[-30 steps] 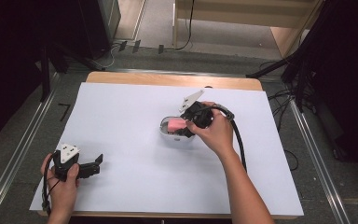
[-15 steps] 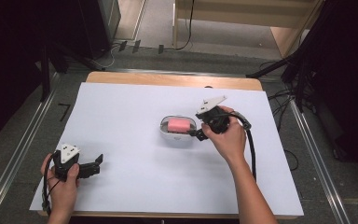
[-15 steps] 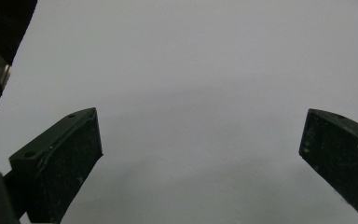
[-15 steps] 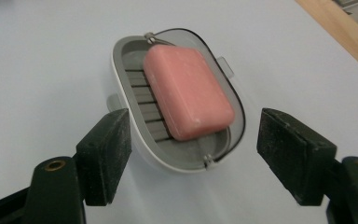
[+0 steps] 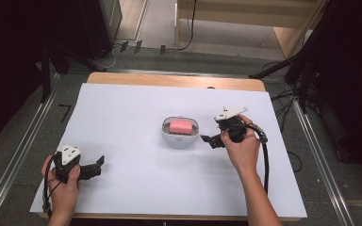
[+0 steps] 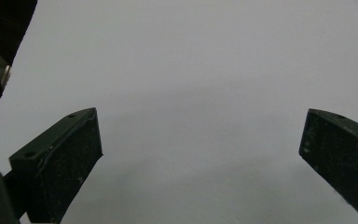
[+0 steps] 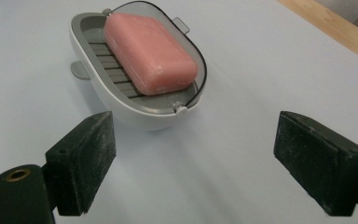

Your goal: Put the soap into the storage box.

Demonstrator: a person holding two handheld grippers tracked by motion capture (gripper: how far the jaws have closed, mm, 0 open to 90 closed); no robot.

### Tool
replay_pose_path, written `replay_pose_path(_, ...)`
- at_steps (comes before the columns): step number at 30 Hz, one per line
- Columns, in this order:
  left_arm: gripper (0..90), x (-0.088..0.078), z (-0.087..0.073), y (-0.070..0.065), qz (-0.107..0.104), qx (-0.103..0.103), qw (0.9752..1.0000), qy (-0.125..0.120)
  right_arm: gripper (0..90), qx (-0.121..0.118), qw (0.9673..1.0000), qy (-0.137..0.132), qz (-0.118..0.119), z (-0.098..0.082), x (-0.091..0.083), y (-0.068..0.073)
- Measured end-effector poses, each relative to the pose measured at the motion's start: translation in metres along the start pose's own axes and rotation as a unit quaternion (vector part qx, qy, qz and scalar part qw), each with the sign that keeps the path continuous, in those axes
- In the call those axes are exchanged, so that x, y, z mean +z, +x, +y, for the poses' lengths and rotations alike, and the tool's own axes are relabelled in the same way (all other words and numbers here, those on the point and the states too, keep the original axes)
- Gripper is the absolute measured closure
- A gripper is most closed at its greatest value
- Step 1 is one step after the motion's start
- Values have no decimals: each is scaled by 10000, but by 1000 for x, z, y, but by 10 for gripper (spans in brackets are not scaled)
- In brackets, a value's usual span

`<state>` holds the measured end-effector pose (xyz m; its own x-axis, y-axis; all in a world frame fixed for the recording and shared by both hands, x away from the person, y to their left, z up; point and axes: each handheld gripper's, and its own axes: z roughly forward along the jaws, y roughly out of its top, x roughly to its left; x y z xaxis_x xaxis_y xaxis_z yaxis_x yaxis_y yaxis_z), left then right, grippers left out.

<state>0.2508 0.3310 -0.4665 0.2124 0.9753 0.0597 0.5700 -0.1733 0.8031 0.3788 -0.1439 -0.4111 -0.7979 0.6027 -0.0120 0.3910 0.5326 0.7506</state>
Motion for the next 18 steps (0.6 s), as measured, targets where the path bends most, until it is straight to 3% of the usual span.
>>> replay_pose_path(4,0,0,0,0,2,8,10000,3,65,81,9999,-6,-103,-10,-4,-1)
replay_pose_path(18,0,0,0,0,3,13,10000,15,30,282,9993,0,-241,-36,-11,-3)
